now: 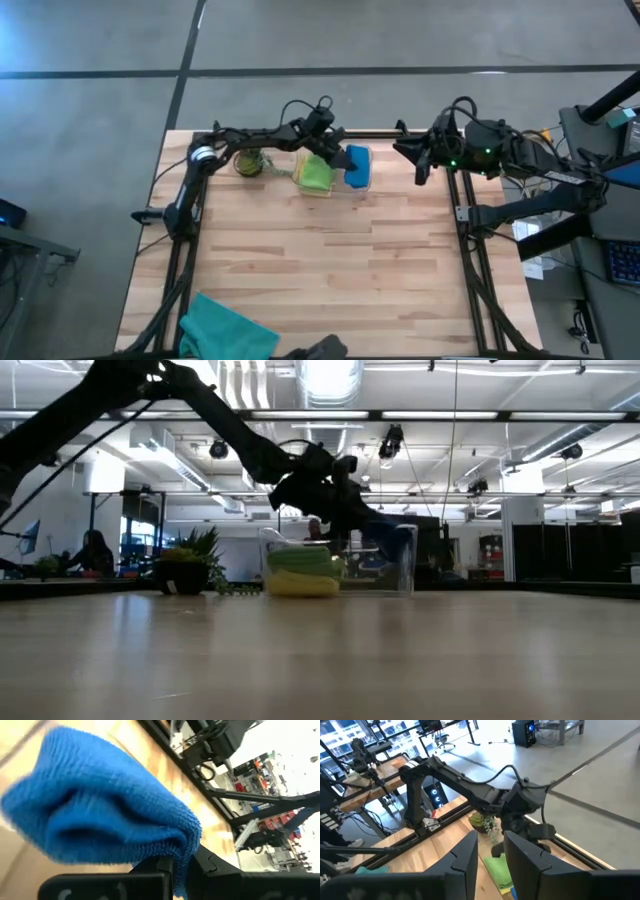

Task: Fold microfiber towels
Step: Put the blue microfiber towel into the transparent bin

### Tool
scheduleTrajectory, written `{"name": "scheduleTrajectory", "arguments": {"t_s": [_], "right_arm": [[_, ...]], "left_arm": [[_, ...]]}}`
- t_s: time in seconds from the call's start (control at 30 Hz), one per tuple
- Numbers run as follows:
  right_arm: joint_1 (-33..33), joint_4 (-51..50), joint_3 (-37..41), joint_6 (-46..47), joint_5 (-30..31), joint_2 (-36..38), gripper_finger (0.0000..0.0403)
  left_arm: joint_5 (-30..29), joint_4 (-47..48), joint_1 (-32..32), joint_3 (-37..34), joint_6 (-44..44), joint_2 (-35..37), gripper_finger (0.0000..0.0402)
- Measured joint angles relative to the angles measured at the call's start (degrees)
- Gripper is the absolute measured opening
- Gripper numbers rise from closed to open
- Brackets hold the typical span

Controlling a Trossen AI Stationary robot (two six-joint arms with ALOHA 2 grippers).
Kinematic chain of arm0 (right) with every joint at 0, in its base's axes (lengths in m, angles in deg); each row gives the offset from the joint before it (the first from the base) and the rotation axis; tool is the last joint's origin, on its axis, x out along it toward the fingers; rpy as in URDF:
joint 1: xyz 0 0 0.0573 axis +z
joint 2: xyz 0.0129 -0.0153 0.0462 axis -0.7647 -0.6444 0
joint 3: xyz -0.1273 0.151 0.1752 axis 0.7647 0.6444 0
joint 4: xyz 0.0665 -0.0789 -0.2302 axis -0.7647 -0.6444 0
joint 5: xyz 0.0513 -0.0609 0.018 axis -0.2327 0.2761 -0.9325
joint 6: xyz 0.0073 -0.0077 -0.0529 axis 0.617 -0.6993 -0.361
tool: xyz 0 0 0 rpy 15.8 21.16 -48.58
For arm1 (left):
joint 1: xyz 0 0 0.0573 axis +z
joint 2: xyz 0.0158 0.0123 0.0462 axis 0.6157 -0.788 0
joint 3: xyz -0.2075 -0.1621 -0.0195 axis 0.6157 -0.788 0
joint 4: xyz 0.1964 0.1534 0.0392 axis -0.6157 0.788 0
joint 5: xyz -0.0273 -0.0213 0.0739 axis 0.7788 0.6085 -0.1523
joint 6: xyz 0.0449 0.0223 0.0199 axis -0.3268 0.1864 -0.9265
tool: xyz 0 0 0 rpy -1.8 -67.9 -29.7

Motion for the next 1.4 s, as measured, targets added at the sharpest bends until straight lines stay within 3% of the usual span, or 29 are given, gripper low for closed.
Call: {"name": "scheduleTrajectory", "arguments": {"t_s": [0.33, 0.67, 1.23, 1.4], "right_arm": [[0.0, 0.0, 0.0, -0.1, 0.0, 1.3, 0.0084], [0.0, 0.1, 0.0, 0.1, 0.0, 1.3, 0.0084], [0.0, 0.5, 0.0, 0.2, 0.0, 1.2, 0.0084], [0.0, 0.5, 0.0, 0.2, 0.0, 1.2, 0.0084]], "left_arm": [[-3.1, 2.4, -1.1, 0.5, 1.8, 0.3, 0.0], [-20.6, 21.7, -4.2, 5.2, -7.8, 1.3, 0.0], [-26.0, 19.2, -7.4, 5.3, -0.5, 1.3, 0.0], [-30.8, 19.8, -8.7, 6.2, -0.7, 0.3, 0.0]]}}
